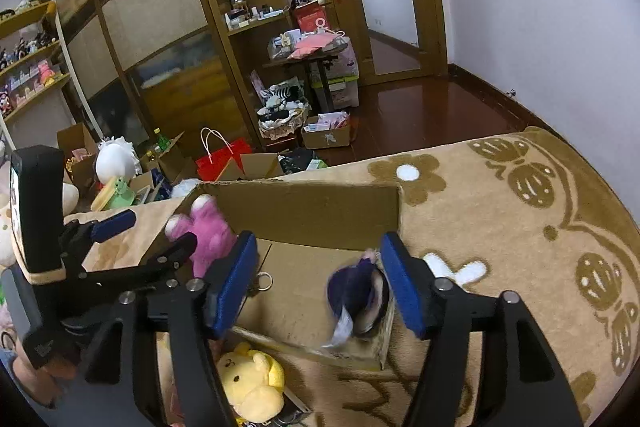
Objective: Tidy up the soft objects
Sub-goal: 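Lower both plush toys into the box and open both tools, then move both tools back toward the remaining items beside the box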
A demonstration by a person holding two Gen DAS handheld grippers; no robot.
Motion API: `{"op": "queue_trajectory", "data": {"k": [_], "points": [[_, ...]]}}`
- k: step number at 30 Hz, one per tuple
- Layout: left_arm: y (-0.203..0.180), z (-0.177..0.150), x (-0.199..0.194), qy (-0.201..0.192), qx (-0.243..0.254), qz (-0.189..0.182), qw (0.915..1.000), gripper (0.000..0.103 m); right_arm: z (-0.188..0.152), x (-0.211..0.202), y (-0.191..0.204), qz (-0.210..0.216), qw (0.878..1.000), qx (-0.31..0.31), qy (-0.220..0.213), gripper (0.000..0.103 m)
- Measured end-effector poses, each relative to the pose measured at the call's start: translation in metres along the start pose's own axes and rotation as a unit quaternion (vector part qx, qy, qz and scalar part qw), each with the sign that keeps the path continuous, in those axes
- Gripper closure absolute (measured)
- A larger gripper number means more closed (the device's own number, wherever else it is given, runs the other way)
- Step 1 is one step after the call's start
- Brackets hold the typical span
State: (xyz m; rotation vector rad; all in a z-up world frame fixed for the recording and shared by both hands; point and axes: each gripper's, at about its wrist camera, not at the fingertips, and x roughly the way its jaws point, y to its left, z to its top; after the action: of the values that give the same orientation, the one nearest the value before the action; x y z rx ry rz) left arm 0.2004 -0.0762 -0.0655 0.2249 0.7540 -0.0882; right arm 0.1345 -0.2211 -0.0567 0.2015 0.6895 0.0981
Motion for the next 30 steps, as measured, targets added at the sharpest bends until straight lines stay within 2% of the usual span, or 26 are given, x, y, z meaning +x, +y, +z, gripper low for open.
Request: {"op": "queue_trajectory", "data": {"k": [3,8,12,22,26,30], "points": [[0.005,-0.001,-0.003,-0.001,-0.003,0.008,1.0000,0.009,0.002,-0.003,-0.001,0.000,1.000,0.000,-0.001,0.022],[0.014,-0.003,-0.016,0.003,-0.006,0.011,0.9999,0.008,0.006,-0.017,-0.002,-0.002,1.000,0.006,-0.015,0.000],[0.021,-0.006,-0.031,0.008,-0.014,0.002,0.9999,0.003,0.003,-0.032,0.003,-0.015,1.000,-0.001,-0.023,0.000],[0.032,-0.026,-0.074,0.035,-0.025,-0.010,0.9990,0.002,-0.013,-0.063,0.008,-0.028,0.999,-0.012,-0.012,0.000],[0.031,-0.031,-0.092,0.038,-0.025,-0.016,0.9989,0.002,-0.022,-0.078,0.011,-0.027,1.000,-0.012,-0.004,0.000],[0.033,-0.044,-0.113,0.030,-0.046,-0.021,0.9983,0.002,-0.031,-0.097,0.016,-0.040,0.999,-0.020,-0.008,0.000]]}}
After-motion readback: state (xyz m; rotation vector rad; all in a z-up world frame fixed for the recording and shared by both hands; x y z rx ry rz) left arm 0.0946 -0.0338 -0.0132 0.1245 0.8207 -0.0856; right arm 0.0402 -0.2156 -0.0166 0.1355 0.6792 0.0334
